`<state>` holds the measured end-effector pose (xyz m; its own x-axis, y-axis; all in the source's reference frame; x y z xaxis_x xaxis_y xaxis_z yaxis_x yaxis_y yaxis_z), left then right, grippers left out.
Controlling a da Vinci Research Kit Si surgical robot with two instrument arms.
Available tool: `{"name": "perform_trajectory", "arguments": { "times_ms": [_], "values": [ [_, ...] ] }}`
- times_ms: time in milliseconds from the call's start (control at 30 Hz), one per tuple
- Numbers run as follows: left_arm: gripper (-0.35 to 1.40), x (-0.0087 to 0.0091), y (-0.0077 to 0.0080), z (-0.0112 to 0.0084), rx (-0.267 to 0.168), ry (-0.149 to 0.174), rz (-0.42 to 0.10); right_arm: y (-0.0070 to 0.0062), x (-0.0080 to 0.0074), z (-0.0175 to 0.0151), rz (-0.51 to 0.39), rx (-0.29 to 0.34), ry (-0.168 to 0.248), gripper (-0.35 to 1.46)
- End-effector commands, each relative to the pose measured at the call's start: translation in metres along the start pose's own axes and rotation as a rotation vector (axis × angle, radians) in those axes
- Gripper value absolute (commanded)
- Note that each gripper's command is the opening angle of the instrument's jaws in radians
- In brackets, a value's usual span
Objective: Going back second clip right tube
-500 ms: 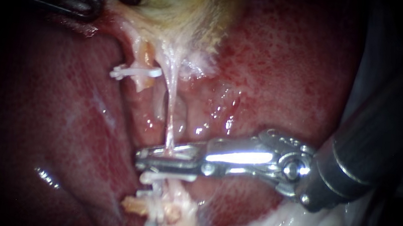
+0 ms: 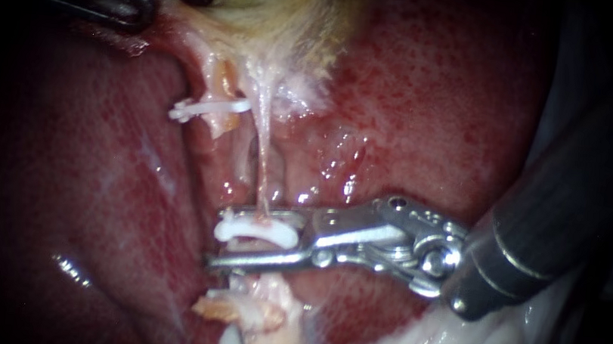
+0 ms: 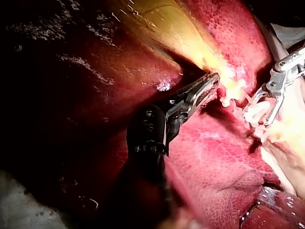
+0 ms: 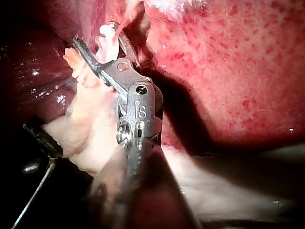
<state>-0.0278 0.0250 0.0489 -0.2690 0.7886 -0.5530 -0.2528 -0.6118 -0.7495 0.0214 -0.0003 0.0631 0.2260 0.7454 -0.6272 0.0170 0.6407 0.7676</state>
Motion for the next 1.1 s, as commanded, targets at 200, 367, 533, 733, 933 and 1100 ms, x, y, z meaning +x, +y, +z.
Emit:
{"name": "perform_trajectory", "arguments": {
  "times_ms": [200, 367, 533, 733, 933, 1100],
  "values": [
    [-0.35, 0.0, 0.0, 0.0, 0.0, 0.0, 0.0, -0.0001, 0.0006, -0.0025, -0.03, -0.004, 0.005, 0.49],
    [-0.35, 0.0, 0.0, -0.0001, 0.0, 0.0, 0.0, -0.0007, 0.0013, -0.0045, -0.061, -0.001, -0.015, 0.49],
    [-0.35, -0.0001, 0.0, -0.0001, -0.001, 0.0, 0.001, -0.0014, 0.0011, -0.0075, -0.185, -0.007, -0.093, 0.49],
    [-0.35, -0.0001, 0.0, -0.0002, -0.001, 0.0, 0.001, -0.0023, 0.0008, -0.0117, -0.291, -0.05, -0.1, 0.49],
    [-0.35, -0.0002, 0.0, 0.0001, 0.001, 0.0, 0.002, -0.0024, 0.0018, -0.0152, -0.369, -0.098, -0.115, 0.48],
    [-0.35, -0.0011, -0.0003, 0.0013, 0.011, 0.003, 0.006, -0.0022, 0.0022, -0.0163, -0.399, -0.093, -0.143, 0.48]
  ]
}}
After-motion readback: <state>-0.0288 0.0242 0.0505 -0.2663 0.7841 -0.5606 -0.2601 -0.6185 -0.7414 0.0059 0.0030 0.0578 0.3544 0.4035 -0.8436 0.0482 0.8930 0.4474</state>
